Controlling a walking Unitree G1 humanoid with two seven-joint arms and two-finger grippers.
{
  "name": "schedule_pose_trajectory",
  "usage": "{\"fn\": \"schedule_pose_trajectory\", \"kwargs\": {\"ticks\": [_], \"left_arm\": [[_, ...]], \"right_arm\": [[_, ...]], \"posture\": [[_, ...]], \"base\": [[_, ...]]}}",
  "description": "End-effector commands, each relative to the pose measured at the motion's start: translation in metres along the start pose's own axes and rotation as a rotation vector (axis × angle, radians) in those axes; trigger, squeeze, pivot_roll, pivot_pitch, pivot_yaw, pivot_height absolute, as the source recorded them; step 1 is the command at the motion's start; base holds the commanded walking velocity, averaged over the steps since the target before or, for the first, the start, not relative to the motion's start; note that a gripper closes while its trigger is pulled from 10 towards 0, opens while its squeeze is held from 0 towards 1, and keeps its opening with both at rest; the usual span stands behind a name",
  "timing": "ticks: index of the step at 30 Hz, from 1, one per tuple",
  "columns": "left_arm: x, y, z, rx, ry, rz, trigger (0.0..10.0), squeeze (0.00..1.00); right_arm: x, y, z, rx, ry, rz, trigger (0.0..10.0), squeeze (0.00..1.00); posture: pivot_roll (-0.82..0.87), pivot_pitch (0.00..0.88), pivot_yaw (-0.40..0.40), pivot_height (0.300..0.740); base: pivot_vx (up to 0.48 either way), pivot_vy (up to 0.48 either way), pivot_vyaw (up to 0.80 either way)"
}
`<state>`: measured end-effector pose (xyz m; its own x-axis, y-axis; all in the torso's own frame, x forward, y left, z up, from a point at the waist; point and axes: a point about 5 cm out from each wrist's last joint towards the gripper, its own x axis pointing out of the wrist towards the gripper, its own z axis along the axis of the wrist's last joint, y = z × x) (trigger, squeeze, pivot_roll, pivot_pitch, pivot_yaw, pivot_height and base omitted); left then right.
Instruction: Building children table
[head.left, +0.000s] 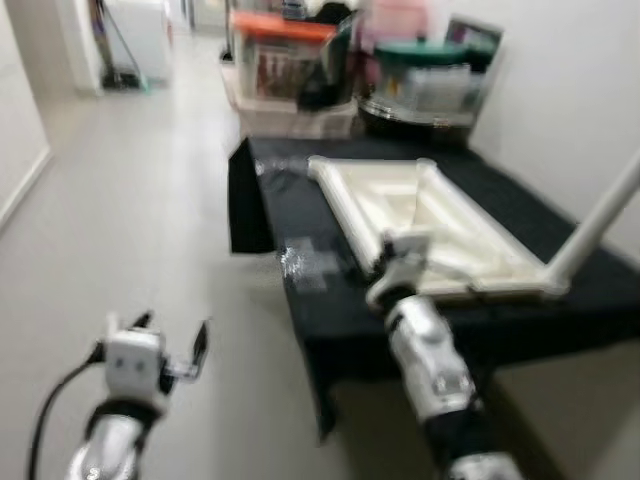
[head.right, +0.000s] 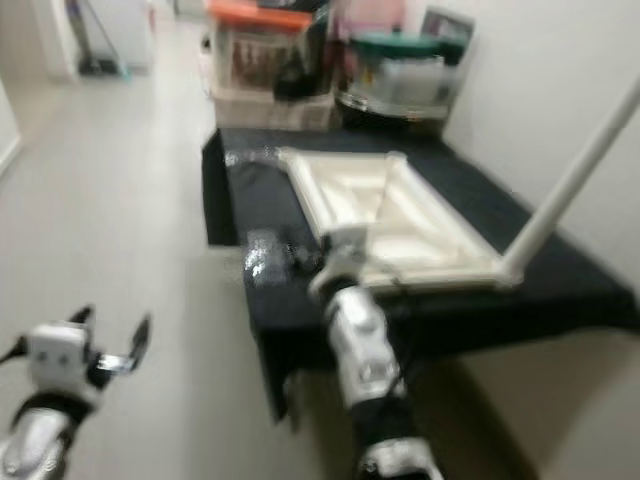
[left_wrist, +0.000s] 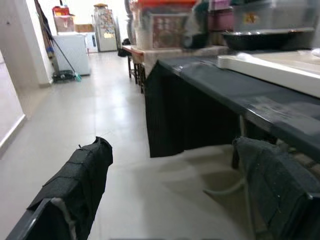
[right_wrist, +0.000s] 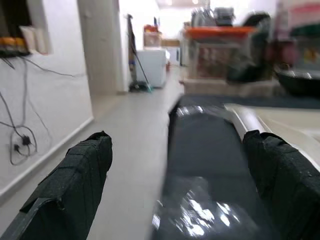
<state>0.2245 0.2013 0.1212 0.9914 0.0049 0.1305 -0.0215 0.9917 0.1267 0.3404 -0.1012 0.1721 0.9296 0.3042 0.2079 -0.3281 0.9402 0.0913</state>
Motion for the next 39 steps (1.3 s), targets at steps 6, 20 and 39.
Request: {"fn": "schedule_pose_trajectory", "kwargs": {"ticks": [6, 20, 39], "left_arm": [[0.004, -0.005, 0.002, -0.007, -0.023, 0.004, 10.0, 0.0], [0.01, 0.005, 0.008, 0.002, -0.062, 0.104, 10.0, 0.0], [0.014, 0.001, 0.005, 0.007, -0.047, 0.088, 10.0, 0.0]], "right_arm": [[-0.004, -0.002, -0.003, -0.017, 0.017, 0.008, 10.0, 0.0], [-0.001, 0.012, -0.006, -0.015, 0.041, 0.084, 10.0, 0.0], [0.001, 0.006, -0.011, 0.004, 0.078, 0.026, 10.0, 0.0]], "posture": [[0.09, 0.0, -0.113, 0.74], [0.1, 0.0, -0.121, 0.74], [0.1, 0.0, -0.117, 0.74]], "base": [[0.0, 0.4, 0.09], [0.194, 0.0, 0.5], [0.423, 0.0, 0.0]]}}
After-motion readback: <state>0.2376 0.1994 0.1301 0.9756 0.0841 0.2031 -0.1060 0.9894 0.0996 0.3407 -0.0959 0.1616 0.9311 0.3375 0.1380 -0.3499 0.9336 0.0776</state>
